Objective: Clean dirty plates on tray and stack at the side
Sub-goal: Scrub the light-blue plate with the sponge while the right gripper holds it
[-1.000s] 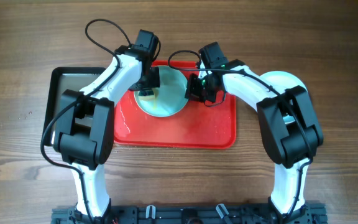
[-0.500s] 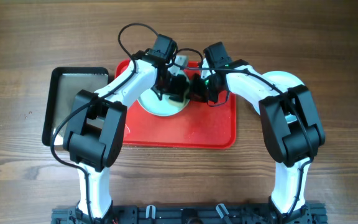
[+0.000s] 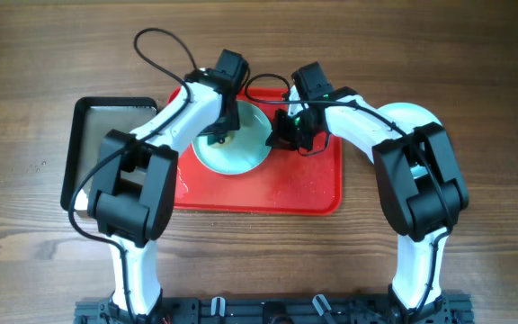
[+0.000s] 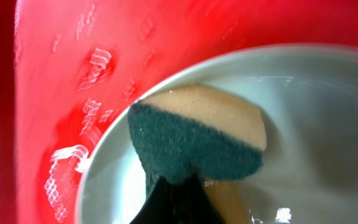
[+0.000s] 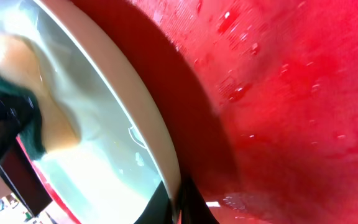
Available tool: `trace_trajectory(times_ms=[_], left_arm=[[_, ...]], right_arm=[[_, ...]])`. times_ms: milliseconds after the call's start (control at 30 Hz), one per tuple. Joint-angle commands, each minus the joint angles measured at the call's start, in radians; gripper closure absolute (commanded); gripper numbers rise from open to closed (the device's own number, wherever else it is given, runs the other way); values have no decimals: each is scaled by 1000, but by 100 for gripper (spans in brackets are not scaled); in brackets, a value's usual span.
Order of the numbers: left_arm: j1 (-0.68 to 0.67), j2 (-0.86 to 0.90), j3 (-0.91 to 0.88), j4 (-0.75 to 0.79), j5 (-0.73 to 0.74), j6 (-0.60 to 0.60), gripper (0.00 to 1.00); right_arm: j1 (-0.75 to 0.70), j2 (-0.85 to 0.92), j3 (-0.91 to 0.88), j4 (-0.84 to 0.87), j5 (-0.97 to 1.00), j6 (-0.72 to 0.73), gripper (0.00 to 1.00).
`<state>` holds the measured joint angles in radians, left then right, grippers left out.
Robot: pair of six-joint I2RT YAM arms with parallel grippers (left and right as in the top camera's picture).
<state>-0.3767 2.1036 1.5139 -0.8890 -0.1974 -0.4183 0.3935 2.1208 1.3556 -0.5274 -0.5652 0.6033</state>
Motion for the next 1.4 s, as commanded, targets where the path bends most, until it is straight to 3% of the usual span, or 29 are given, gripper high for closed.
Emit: trace_trajectory(times_ms=[0,100,167,333,500,667,800,900,1067,1200,1367], left_arm=[[42,25,-26,-89,289,193,96],[33,25,-26,-111,612,425,96],[21,25,-26,-103,725,537,96],[-17,25,-26,5,729,536,96],[-45,25,-26,171,384,347,96],[-26,25,-26,188,-28,144,96],[8,25,-26,98,-109,68,96],[13,25,-25,-27,28,134,96],[12,25,-26,-203,460,391,96],[12,25,-25,-182,716,604,96],[13,25,-25,-48,761,590,96]], right_arm=[[-4,37,-23,-8,13,2,96],[-4,37,-23,-13,-3,2,96],[-4,37,-23,-25,-33,-2,96],[-4,37,-23,-59,-65,-55,96],[-4,37,-23,-57,-61,-54,96],[-4,37,-23,-58,-57,-58,96],[-4,37,-23,-59,-53,-58,96],[-4,37,-23,-59,-53,-59,96],[-4,37,-23,-57,-45,-53,96],[-4,37,-23,-58,-46,-51,96],[-4,37,-23,-58,-45,-51,96]])
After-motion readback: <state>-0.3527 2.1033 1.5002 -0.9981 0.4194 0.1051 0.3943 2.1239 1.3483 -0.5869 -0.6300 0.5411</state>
